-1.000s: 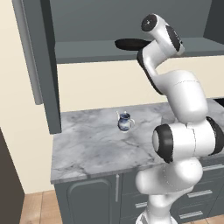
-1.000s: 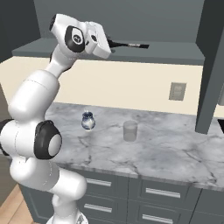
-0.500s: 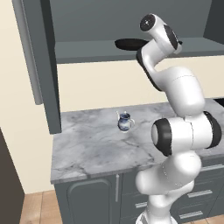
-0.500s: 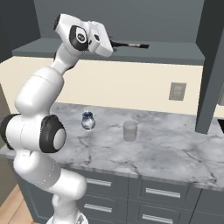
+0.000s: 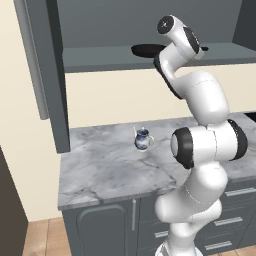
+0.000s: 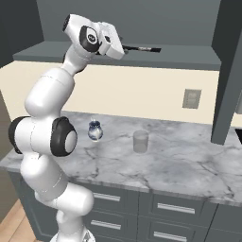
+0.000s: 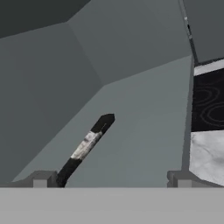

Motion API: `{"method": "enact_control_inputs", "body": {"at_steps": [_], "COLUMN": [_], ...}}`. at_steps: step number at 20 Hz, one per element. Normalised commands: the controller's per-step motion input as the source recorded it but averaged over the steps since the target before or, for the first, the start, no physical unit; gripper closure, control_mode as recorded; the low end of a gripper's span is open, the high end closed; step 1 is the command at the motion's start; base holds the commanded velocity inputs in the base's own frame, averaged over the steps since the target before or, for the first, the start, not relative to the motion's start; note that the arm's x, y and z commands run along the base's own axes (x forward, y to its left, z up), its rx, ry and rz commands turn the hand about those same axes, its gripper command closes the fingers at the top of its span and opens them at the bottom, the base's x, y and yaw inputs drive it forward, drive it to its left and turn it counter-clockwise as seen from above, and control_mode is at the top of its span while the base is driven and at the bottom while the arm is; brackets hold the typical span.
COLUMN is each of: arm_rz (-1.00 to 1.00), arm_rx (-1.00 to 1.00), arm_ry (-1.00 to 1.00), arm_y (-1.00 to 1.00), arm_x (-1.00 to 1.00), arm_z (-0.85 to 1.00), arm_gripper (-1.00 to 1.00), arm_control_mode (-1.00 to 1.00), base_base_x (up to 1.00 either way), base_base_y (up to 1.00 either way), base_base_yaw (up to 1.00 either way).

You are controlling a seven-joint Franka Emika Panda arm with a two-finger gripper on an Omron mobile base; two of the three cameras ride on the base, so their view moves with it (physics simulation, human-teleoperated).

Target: Pick the pan from the cabinet and place it on the stove. Then turn on the stove burner for the pan.

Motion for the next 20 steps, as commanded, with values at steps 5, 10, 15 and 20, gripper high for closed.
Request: {"method": "enact_control_inputs", "body": {"at_steps": [5, 10, 15, 20], "arm_rz": [-0.03, -0.04, -0.05, -0.02], "arm_rx": [0.03, 0.05, 0.00, 0.00], "arm_ry": [0.00, 0.00, 0.03, 0.02], "arm_y": [-0.11, -0.22, -0.16, -0.11], "arm_x": [0.19, 0.17, 0.22, 0.24], "arm_z": [0.00, -0.02, -0.09, -0.14], "arm_gripper": [-1.00, -1.00, -1.00, -1.00], "arm_control_mode": [-1.00, -1.00, -1.00, -1.00], "base_base_x": [0.00, 0.00, 0.00, 0.00], "base_base_y": [0.00, 0.00, 0.00, 0.00], "base_base_yaw": [0.00, 0.00, 0.00, 0.00]}}
